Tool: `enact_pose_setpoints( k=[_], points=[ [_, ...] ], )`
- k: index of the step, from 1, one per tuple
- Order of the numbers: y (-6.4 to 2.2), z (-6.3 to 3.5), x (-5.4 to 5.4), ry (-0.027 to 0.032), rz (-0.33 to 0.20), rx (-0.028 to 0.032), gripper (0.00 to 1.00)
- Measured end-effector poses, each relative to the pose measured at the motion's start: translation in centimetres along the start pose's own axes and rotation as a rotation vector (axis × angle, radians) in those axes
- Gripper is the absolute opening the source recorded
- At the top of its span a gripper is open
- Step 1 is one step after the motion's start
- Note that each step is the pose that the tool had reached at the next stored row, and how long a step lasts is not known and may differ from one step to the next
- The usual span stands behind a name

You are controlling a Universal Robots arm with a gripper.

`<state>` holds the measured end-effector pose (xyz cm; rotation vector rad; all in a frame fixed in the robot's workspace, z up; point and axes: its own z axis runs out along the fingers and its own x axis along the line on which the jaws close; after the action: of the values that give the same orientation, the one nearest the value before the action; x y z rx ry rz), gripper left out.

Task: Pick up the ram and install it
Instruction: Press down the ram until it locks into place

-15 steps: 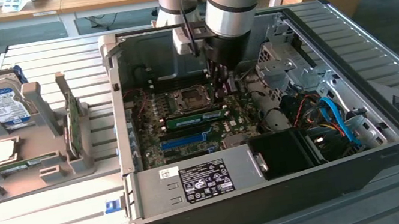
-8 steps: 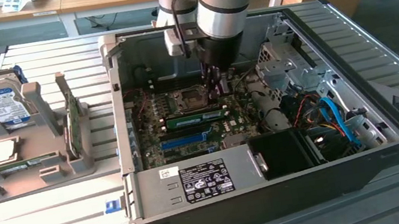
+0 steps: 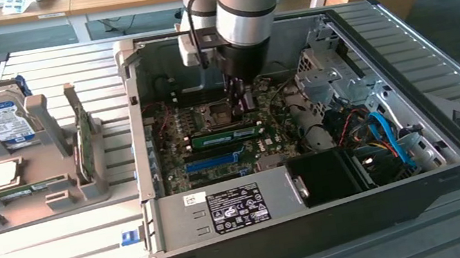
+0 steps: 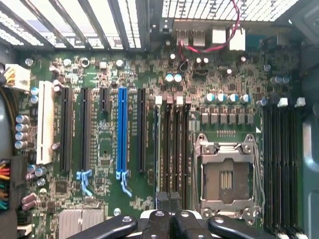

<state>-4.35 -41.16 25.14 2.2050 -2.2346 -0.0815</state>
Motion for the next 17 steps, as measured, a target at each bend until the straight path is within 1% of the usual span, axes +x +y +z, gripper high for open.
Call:
enact_pose_setpoints(
  k=[10,17],
  points=[
    [1.44,0.06,0.0,0.0000,0.000,0.0000,0.10],
    [1.50,0.05,0.0,0.0001,0.000,0.0000,0.10]
  ],
)
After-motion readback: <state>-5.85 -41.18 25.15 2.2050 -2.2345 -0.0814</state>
